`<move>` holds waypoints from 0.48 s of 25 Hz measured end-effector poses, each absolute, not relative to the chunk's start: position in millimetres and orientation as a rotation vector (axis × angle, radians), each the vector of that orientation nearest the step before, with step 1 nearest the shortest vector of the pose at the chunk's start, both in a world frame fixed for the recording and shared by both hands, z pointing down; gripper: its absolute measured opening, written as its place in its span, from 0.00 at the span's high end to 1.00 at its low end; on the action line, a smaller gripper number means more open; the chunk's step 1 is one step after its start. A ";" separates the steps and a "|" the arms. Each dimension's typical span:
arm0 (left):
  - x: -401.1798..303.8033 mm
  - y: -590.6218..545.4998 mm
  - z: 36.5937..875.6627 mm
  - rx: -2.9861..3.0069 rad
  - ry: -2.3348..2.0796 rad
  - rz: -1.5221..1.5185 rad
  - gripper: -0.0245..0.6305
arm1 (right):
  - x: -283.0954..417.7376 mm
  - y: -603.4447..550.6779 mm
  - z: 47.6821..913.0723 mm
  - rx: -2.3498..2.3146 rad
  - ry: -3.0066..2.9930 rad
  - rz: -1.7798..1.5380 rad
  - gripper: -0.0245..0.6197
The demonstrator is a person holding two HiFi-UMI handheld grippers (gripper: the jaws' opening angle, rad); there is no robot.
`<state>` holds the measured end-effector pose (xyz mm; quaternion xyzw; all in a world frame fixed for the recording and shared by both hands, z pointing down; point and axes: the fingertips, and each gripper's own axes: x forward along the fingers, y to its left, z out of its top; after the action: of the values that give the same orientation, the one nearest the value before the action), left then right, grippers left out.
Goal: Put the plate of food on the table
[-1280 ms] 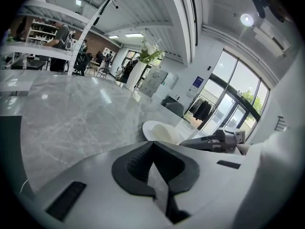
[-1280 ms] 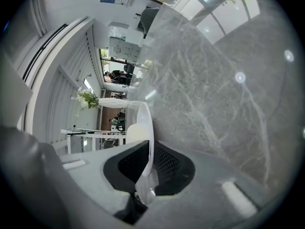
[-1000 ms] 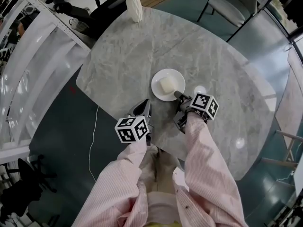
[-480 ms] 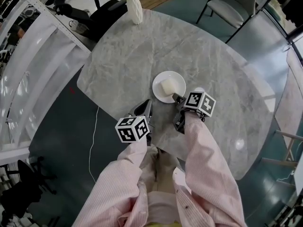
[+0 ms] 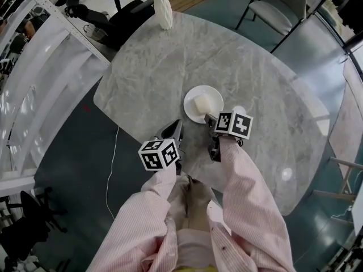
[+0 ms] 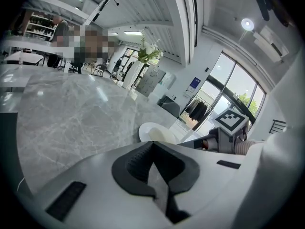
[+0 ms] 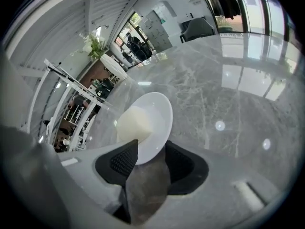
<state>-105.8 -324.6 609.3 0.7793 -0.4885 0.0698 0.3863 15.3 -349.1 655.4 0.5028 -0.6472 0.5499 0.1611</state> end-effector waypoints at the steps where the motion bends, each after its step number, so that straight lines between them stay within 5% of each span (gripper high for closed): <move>1: -106.0 -324.1 608.7 1.983 -1.244 0.177 0.98 | 15.1 -348.4 655.5 1.430 -1.842 1.540 0.71; 12: -103.6 -323.3 608.2 1.989 -1.239 0.177 0.98 | 18.8 -343.4 656.0 1.433 -1.823 1.470 0.70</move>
<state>-103.6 -323.3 608.2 0.7809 -0.4865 0.0695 0.3856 18.8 -343.4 656.0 0.5117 -0.6509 0.5251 0.1970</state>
